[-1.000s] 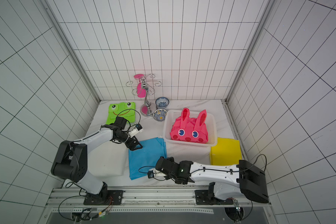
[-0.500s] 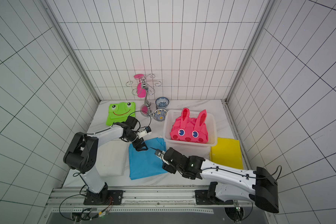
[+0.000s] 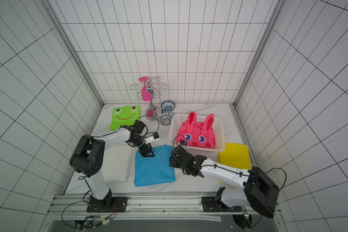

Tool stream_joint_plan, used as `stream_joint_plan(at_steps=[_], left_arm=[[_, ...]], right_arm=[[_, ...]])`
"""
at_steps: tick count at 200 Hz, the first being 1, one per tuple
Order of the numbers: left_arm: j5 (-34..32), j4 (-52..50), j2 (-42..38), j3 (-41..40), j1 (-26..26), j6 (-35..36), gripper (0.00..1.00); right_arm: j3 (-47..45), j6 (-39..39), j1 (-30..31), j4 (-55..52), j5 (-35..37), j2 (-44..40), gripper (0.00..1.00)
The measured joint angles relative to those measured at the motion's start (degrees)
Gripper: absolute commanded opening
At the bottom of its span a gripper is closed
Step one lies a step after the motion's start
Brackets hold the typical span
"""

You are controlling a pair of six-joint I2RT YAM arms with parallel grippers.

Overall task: Put the folded raincoat in the basket
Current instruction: Pick up the raincoat from the center of the board.

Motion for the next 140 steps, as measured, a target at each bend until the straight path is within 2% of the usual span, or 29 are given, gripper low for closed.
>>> stream_joint_plan(at_steps=[22,51,87,116,140], left_arm=[[0.52,-0.98,-0.28,1.33,2.91,0.5,0.87],[0.61,-1.55,-1.33,1.86,5.11,1.18,0.89],[-0.98,-2.32,-0.96,3.26,2.99,3.21,0.9],[-3.5,-3.26,3.06,4.81,-0.09,4.83,0.92],[-3.5,-4.68,5.66,5.44,-0.52,5.62,0.92]], right_arm=[[-0.02,4.26,0.28,2.43,-0.94,6.16,0.61],[-0.04,7.67,0.35,4.85,-2.25,9.33,0.56],[-0.07,9.84,0.68,9.07,-4.61,11.72,0.46],[-1.27,10.8,0.72,11.89,-5.49,12.07,0.35],[-2.43,10.82,0.72,13.86,-6.47,12.02,0.31]])
